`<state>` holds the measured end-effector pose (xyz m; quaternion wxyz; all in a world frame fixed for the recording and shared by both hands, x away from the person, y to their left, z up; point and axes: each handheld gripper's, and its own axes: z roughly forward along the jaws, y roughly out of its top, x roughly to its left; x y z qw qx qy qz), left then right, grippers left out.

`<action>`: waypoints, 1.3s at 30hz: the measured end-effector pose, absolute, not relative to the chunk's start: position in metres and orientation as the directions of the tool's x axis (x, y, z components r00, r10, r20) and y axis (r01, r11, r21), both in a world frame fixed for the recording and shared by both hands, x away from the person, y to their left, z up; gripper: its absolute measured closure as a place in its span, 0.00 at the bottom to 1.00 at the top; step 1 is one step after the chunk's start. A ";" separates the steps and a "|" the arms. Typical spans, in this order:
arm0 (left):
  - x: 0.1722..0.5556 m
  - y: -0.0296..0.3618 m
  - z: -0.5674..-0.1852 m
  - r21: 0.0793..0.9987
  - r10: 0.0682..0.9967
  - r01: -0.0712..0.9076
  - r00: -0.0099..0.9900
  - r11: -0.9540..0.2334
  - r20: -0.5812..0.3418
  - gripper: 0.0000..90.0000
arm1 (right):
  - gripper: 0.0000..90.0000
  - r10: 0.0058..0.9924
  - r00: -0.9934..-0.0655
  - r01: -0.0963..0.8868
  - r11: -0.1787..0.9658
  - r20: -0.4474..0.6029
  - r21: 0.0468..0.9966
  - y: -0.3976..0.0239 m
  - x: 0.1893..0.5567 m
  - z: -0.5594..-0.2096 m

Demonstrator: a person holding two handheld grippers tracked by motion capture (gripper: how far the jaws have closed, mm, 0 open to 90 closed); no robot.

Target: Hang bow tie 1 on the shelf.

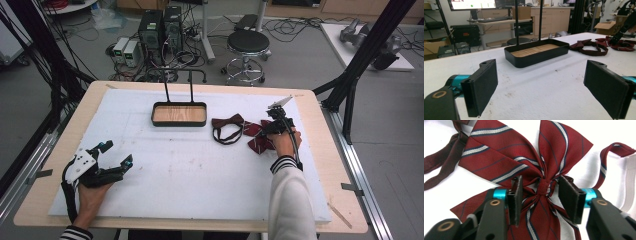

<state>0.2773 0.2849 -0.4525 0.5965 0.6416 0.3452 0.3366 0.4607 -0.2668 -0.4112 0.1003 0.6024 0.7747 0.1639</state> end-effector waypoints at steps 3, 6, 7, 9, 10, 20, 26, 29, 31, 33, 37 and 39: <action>0.277 0.285 -0.453 0.998 0.845 0.041 0.535 -0.052 0.022 0.14 | 0.65 0.968 -0.249 0.902 0.215 0.043 0.373 -0.267 0.462 -0.413; 0.277 0.285 -0.453 0.998 0.844 0.042 0.535 -0.051 0.021 0.14 | 0.68 0.968 -0.250 0.903 0.219 0.038 0.370 -0.267 0.462 -0.413; 0.277 0.285 -0.453 0.998 0.844 0.041 0.535 -0.051 0.021 0.14 | 0.69 0.970 -0.240 0.909 0.209 0.044 0.361 -0.267 0.463 -0.414; 0.277 0.285 -0.453 0.998 0.844 0.041 0.536 -0.052 0.022 0.14 | 0.73 0.970 -0.239 0.907 0.211 0.033 0.363 -0.267 0.463 -0.414; 0.277 0.285 -0.452 0.998 0.844 0.040 0.536 -0.053 0.023 0.14 | 0.75 0.971 -0.236 0.908 0.208 0.033 0.362 -0.267 0.463 -0.414; 0.277 0.285 -0.452 0.998 0.843 0.040 0.537 -0.054 0.024 0.14 | 0.82 0.974 -0.223 0.915 0.193 0.047 0.353 -0.267 0.463 -0.413; 0.277 0.285 -0.453 0.998 0.843 0.040 0.537 -0.053 0.024 0.14 | 0.83 0.973 -0.227 0.911 0.193 0.051 0.364 -0.269 0.464 -0.414; 0.277 0.285 -0.452 0.998 0.843 0.040 0.537 -0.053 0.024 0.14 | 0.83 0.974 -0.223 0.911 0.192 0.044 0.365 -0.269 0.463 -0.413; 0.277 0.285 -0.453 0.998 0.844 0.041 0.536 -0.051 0.022 0.14 | 0.83 0.973 -0.225 0.908 0.194 0.042 0.372 -0.269 0.463 -0.412; 0.277 0.285 -0.453 0.998 0.844 0.041 0.536 -0.051 0.022 0.14 | 0.83 0.974 -0.220 0.906 0.188 0.043 0.380 -0.270 0.463 -0.411; 0.277 0.285 -0.453 0.998 0.844 0.041 0.536 -0.051 0.021 0.14 | 0.83 0.974 -0.225 0.890 0.187 0.042 0.415 -0.271 0.461 -0.407; 0.277 0.285 -0.452 0.998 0.843 0.040 0.537 -0.053 0.024 0.14 | 0.83 0.975 -0.219 0.883 0.179 0.043 0.434 -0.271 0.460 -0.404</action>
